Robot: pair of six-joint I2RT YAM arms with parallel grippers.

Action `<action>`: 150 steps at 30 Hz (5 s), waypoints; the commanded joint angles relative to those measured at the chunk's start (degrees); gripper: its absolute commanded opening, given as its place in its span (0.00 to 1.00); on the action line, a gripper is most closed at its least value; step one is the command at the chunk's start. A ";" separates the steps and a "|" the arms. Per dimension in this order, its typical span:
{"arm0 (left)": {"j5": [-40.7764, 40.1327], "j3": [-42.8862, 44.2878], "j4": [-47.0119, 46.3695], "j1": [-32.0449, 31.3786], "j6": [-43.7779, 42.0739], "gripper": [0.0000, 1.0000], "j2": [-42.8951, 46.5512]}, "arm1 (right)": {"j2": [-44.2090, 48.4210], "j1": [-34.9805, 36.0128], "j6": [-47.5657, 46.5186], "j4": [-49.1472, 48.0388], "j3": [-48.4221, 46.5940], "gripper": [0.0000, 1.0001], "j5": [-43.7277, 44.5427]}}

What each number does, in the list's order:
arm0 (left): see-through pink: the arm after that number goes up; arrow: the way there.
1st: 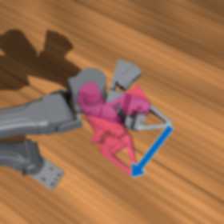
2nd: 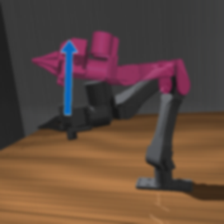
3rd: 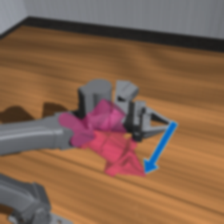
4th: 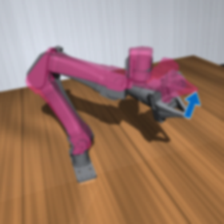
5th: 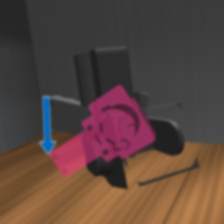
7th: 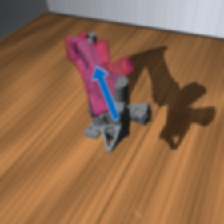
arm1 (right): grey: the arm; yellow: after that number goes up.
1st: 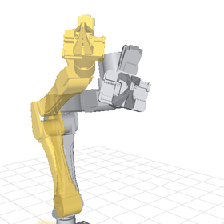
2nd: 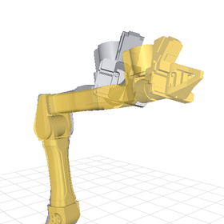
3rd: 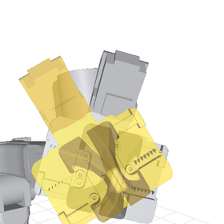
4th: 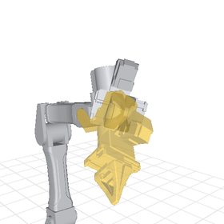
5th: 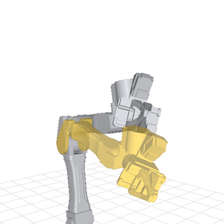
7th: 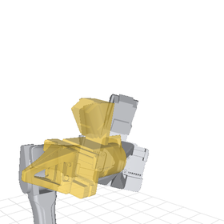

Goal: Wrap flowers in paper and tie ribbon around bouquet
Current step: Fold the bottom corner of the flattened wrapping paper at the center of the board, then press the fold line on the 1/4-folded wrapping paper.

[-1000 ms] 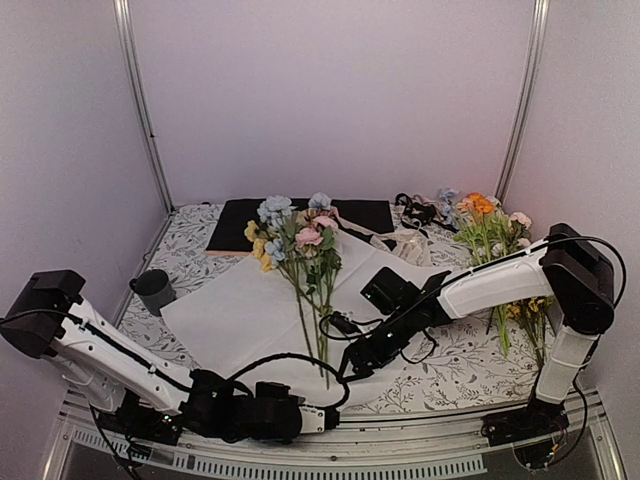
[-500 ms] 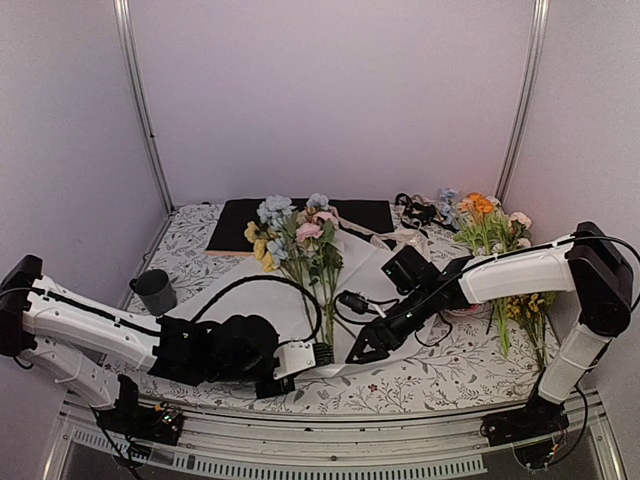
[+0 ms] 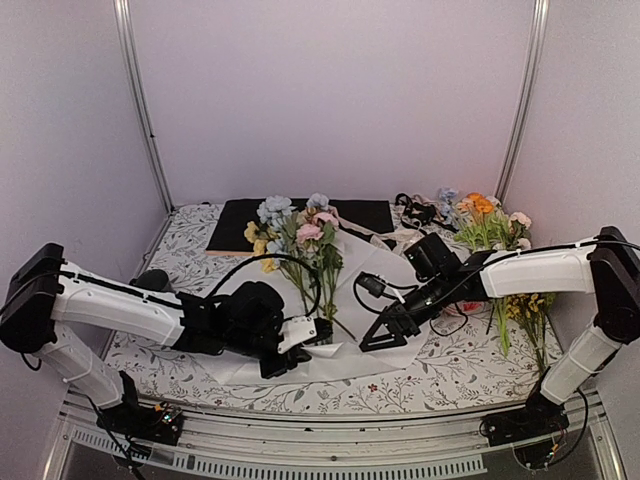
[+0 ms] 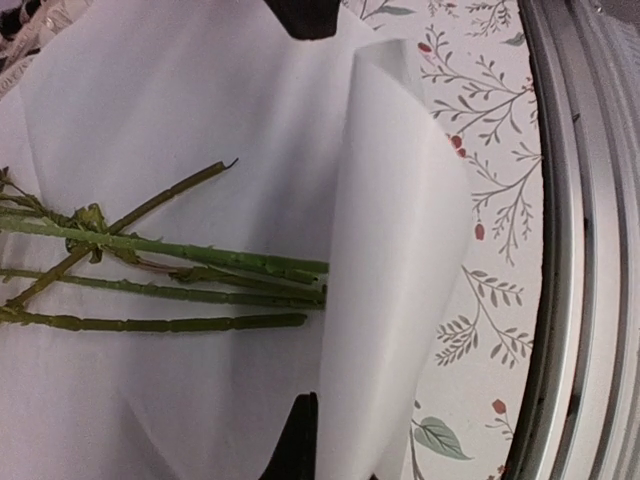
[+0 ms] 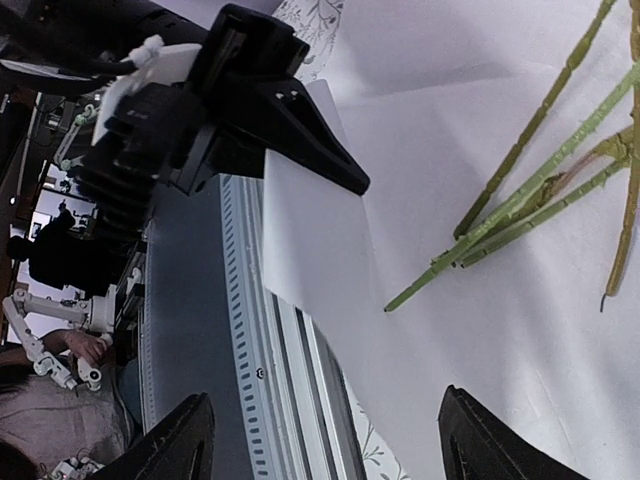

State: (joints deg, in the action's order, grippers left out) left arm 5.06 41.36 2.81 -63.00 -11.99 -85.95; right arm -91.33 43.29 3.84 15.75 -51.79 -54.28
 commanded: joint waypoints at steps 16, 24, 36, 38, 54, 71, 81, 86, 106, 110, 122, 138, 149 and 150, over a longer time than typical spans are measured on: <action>9.22 3.51 1.81 5.10 1.33 0.00 -5.57 | -4.13 2.25 -0.97 -8.76 4.36 0.71 0.62; 9.69 4.84 3.11 6.20 2.75 0.00 -6.86 | -7.62 4.09 1.73 -11.53 4.45 0.27 4.08; 6.31 0.73 0.51 7.71 12.43 0.56 3.61 | -11.07 0.17 8.06 -11.38 2.79 0.00 5.91; 3.60 1.16 1.82 7.52 13.60 0.56 5.21 | -11.63 -0.08 8.92 -11.31 2.47 0.00 5.89; -1.99 3.85 2.00 -1.26 17.53 0.43 2.61 | -15.92 -0.86 14.50 -9.16 -0.11 0.00 6.52; -5.10 4.93 11.96 -0.24 35.77 0.27 -11.76 | -12.80 -0.90 16.01 -3.28 -1.91 0.04 14.24; -5.35 2.14 10.13 -0.53 38.80 0.25 -12.58 | -0.47 1.94 17.20 11.25 -7.80 0.39 39.01; -5.60 1.21 9.28 -0.85 39.84 0.24 -11.84 | -0.17 6.29 18.66 -10.23 -0.21 0.22 10.81; -0.92 -5.28 18.66 -3.94 54.13 0.24 -5.23 | -17.28 4.96 24.22 -12.83 7.67 0.00 10.74; -0.63 -8.45 23.80 -3.87 61.39 0.24 -0.64 | -16.84 4.21 25.59 -14.72 8.86 0.00 10.05; 2.82 -19.62 33.56 -8.27 80.61 0.17 10.96 | -16.74 4.13 25.00 -15.25 8.94 0.00 9.36; -15.50 12.78 26.93 -18.00 49.59 0.00 -0.13 | -15.46 4.26 26.88 -16.21 9.47 0.00 10.14; -11.08 26.04 16.23 -10.92 36.28 0.00 -23.45 | -15.77 4.70 28.58 -17.46 10.14 0.00 10.07; -11.01 25.40 16.35 -10.08 36.67 0.00 -23.63 | -15.88 4.70 28.55 -17.38 10.13 0.00 10.07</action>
State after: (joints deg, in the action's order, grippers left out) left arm -7.29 67.51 22.46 -76.31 28.27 -109.23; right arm -106.87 47.94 31.77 -3.31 -43.09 -48.58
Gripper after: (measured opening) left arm 0.004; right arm 0.007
